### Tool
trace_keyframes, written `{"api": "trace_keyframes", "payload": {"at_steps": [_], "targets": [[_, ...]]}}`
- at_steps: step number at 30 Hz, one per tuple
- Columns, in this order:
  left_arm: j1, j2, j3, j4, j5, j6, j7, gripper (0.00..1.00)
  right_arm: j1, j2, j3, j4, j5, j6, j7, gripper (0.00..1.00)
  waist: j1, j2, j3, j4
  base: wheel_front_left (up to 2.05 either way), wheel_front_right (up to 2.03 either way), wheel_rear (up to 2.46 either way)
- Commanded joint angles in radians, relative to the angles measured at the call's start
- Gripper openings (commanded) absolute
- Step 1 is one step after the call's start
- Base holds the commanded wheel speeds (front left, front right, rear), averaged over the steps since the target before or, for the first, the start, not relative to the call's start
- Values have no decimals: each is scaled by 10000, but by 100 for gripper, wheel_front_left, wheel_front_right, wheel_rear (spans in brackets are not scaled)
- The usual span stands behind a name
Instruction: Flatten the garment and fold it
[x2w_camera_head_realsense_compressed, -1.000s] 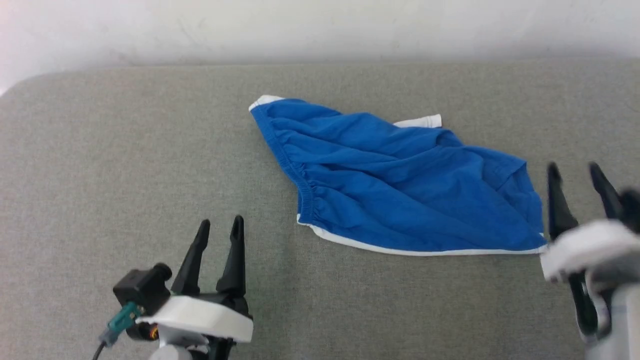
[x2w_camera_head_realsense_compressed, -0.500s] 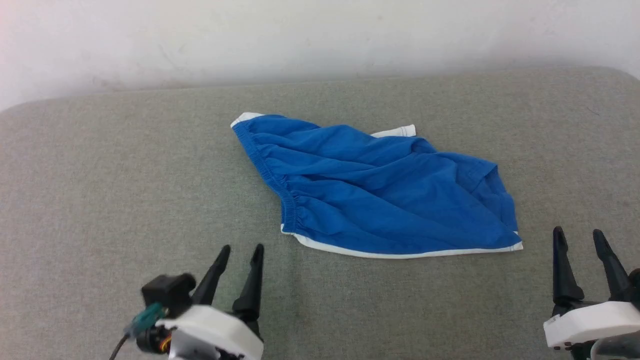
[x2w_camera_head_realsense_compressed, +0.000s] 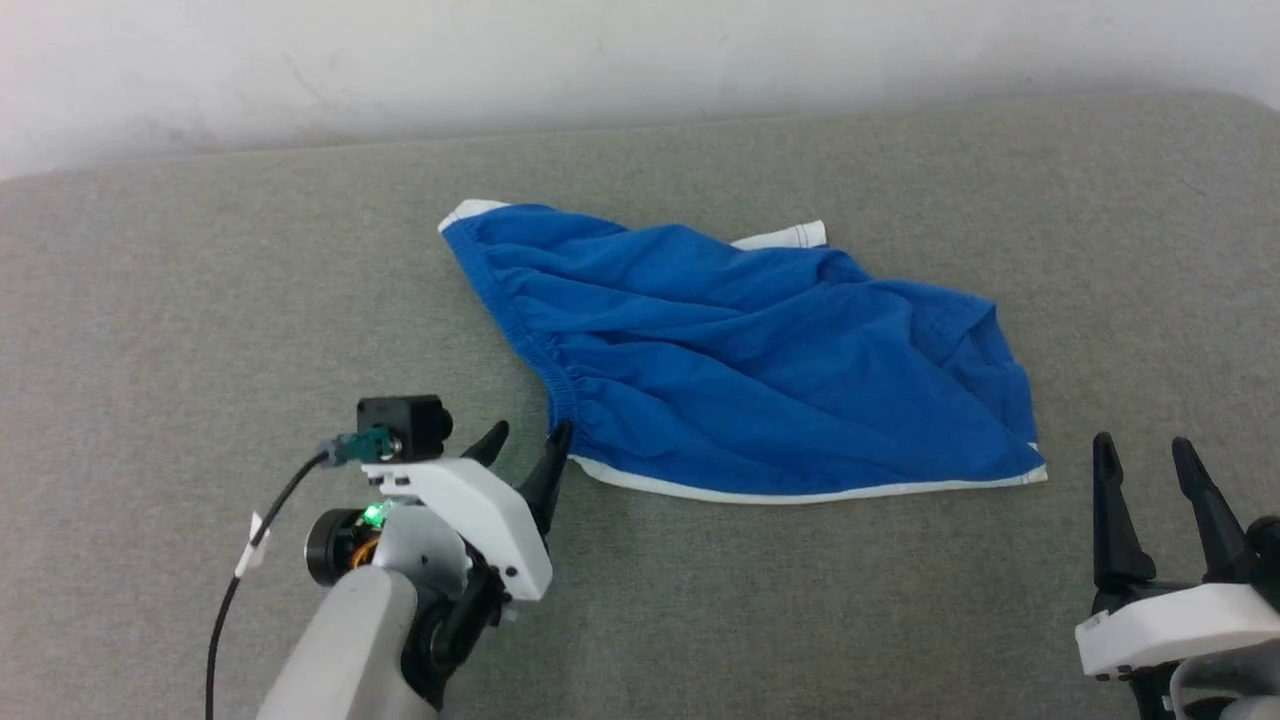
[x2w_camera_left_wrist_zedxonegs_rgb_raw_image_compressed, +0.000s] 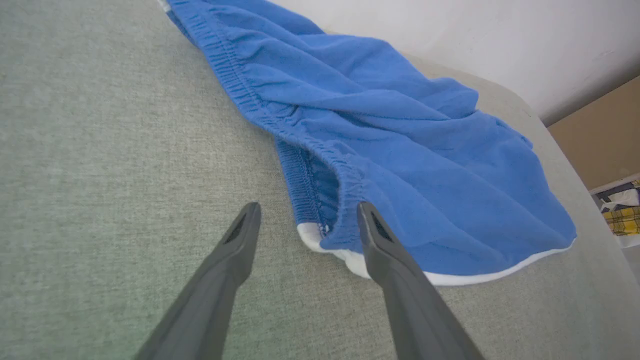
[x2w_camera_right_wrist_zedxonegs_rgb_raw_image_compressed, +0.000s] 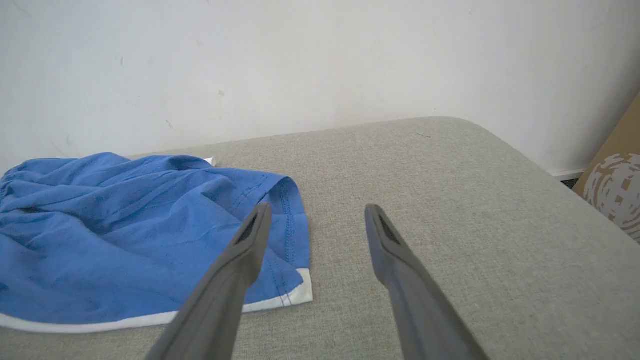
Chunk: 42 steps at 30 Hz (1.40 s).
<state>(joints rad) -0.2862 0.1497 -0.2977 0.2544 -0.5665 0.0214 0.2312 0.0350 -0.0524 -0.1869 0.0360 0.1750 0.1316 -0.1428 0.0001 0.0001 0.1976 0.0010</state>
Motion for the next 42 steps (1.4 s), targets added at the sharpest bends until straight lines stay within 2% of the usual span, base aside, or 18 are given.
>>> {"api": "trace_keyframes", "payload": {"at_steps": [1, 6, 17, 19, 20, 21, 26, 33, 37, 42], "targets": [[-191, 47, -4, 122, -52, 79, 102, 100, -133, 21, -4, 35, 41, -9, -69, 100, -1, -1, 156, -148, 0, 0, 0], [-611, 49, 95, 707, -222, 332, 682, 100, -283, 22, -53, 166, 54, -9, -143, 100, -1, -1, 392, -364, 0, 0, 0], [-945, -48, -166, 1299, -620, 424, 2051, 100, -483, 22, -26, 497, 169, -9, -328, 100, -1, -1, 737, -561, 0, 0, 0], [-917, -26, -291, 1316, -639, 407, 2337, 63, -515, 22, -21, 551, 184, -9, -360, 100, -1, -1, 777, -559, 0, 0, 0], [-888, -8, -348, 1325, -646, 402, 2469, 22, -525, 22, -22, 574, 192, -9, -373, 100, -1, -1, 794, -555, 0, 0, 0], [-850, 24, -423, 1343, -642, 391, 2624, 0, -540, 22, -23, 602, 196, -9, -388, 100, -1, -1, 810, -551, 0, 0, 0], [-611, 93, -588, 1203, -837, 245, 3115, 0, -647, 22, -19, 752, 223, -9, -461, 100, -1, -1, 874, -500, 0, 0, 0], [-56, -72, -46, 147, -1281, 271, 2213, 0, -946, 22, 483, 683, -5, -9, -291, 100, -1, -1, 872, -435, 0, 0, 0], [512, -64, 168, -634, -1385, 404, 1830, 0, -1031, 22, 905, 615, -10, -9, 750, 100, -1, -1, 884, -329, 0, 0, 0], [985, -75, 191, -1280, -1409, 527, 1659, 0, -964, 22, 702, 435, -509, -9, 2561, 100, -1, -1, 924, -141, 0, 0, 0]]}}
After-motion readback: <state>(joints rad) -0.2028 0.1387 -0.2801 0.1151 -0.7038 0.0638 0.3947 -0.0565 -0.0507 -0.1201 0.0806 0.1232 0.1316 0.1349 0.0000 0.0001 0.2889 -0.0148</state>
